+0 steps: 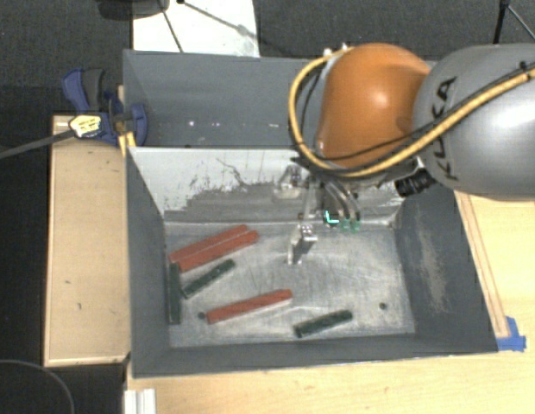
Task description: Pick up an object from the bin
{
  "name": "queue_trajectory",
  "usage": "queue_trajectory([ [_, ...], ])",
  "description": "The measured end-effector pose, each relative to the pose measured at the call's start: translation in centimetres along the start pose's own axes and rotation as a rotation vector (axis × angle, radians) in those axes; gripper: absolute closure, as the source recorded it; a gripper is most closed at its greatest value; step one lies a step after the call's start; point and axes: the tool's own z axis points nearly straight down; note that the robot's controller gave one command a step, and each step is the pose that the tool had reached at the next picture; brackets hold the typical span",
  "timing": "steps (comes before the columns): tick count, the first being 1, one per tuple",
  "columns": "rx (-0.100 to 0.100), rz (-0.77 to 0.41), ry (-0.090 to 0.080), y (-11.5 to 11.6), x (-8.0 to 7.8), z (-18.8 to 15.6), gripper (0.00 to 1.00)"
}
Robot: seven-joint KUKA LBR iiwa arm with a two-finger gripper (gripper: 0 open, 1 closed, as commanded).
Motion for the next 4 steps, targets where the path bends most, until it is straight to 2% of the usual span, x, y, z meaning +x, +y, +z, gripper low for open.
queue_trajectory([
  [1,-0.001,0.003,-0.008,-0.1,-0.2,-0.4,0.0],
  [2,-0.001,-0.065,-0.013,3.4,-0.7,6.1,0.0],
  [3,0.0,-0.366,-0.006,7.0,-0.3,8.3,0.0],
  [4,0.001,-0.566,-0.011,10.2,-2.7,6.5,0.0],
])
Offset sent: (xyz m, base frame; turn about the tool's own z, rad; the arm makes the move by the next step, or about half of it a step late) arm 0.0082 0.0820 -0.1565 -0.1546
